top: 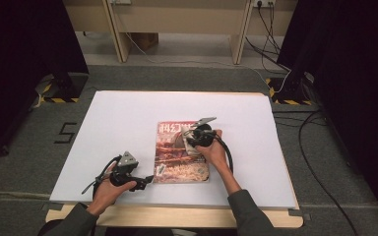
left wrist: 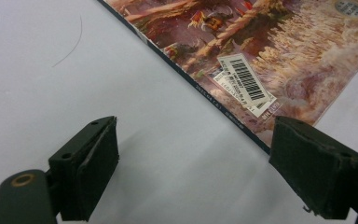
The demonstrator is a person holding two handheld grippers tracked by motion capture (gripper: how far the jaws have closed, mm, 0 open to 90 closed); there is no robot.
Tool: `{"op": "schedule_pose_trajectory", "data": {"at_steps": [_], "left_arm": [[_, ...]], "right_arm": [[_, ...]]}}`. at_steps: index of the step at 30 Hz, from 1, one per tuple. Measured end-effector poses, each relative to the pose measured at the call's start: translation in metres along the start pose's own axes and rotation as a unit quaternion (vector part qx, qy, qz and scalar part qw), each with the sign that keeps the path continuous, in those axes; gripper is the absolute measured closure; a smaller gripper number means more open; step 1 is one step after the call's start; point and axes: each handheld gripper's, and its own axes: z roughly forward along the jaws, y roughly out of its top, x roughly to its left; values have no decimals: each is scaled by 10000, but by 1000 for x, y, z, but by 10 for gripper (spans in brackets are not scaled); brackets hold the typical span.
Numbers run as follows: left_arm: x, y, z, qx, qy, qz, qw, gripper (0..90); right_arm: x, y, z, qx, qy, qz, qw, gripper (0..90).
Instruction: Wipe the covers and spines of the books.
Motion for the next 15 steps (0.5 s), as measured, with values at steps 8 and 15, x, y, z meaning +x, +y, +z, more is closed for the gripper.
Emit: {"op": "schedule_pose_trajectory", "data": {"at_steps": [8, 15], "left_arm": [[0, 0, -1, -26, -15, 1, 10000, 149], [0, 0, -1, -34, -19, 5, 10000, 149]], "right_arm": [[-18, -13, -16, 11, -173, 267, 9995, 762], [-16, -12, -17, 93, -325, 187, 9993, 763]]}}
